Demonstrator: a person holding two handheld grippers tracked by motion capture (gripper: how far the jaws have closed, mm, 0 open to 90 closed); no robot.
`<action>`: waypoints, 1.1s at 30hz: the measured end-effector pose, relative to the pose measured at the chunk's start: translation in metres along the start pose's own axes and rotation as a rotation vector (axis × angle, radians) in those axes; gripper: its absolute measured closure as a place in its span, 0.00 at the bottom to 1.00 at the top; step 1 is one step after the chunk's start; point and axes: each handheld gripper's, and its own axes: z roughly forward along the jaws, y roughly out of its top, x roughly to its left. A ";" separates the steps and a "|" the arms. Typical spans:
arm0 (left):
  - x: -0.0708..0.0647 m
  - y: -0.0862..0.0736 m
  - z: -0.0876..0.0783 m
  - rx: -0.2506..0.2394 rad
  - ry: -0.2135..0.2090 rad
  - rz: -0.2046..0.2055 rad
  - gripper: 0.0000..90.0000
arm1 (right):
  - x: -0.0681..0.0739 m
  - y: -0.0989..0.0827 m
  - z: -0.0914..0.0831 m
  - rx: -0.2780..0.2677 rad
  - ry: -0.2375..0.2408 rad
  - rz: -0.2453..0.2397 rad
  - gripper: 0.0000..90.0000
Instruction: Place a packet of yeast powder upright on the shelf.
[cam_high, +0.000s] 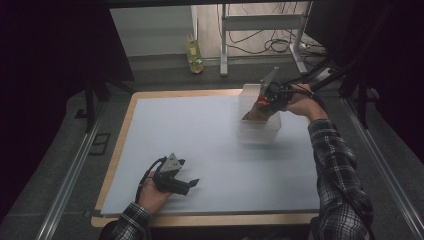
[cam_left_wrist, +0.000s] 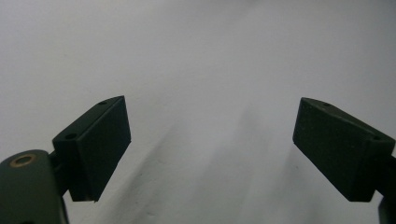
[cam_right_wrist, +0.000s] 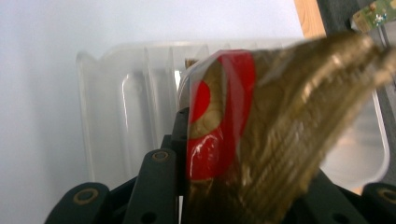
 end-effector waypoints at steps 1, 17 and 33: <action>0.000 0.000 0.000 0.000 0.000 -0.001 0.12 | 0.000 0.001 0.002 -0.015 0.001 -0.001 0.78; 0.000 0.000 0.001 0.004 -0.003 0.002 0.13 | 0.001 0.006 0.021 -0.145 0.017 0.085 0.74; 0.001 0.000 0.000 -0.015 -0.006 -0.023 0.12 | 0.005 0.005 0.012 -0.171 -0.026 0.142 0.44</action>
